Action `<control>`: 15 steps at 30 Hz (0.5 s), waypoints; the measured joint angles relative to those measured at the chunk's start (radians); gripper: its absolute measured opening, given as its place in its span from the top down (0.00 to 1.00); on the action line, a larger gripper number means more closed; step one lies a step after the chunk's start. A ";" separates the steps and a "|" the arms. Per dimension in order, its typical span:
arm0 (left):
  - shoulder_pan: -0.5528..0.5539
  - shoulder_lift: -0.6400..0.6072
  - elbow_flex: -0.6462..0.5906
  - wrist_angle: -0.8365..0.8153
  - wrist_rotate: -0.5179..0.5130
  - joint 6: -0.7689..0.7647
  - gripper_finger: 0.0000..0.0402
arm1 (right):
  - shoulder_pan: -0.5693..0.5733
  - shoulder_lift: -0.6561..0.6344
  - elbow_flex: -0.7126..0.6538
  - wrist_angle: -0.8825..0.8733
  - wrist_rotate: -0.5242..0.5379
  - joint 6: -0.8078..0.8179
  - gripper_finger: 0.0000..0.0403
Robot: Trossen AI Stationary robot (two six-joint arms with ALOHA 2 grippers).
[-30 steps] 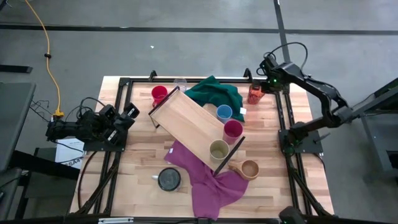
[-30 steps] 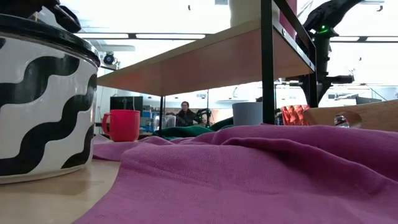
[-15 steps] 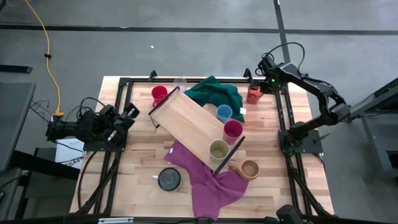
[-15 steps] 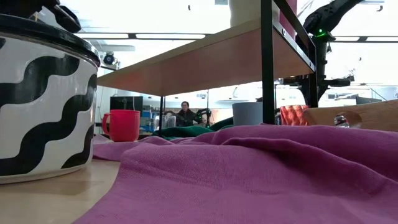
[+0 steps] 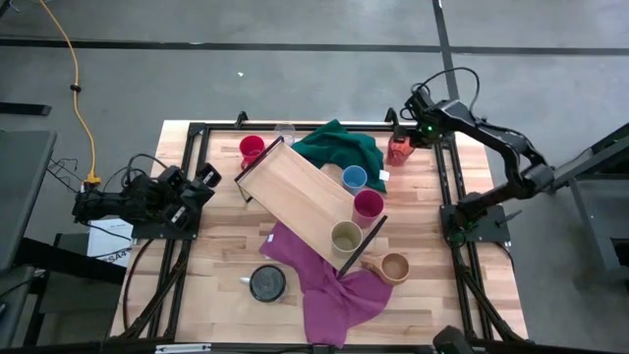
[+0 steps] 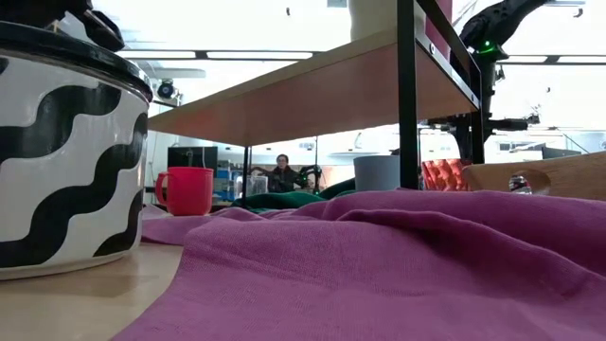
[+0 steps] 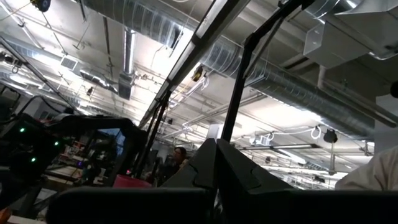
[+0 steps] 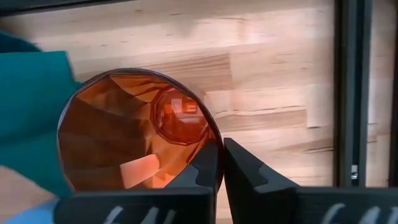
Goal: Stack small to large cups/mugs on shelf
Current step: Put the orange cup on the shelf
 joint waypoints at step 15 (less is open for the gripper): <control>0.000 0.000 0.000 -0.023 0.000 -0.004 1.00 | 0.084 -0.253 0.002 -0.025 0.008 -0.006 1.00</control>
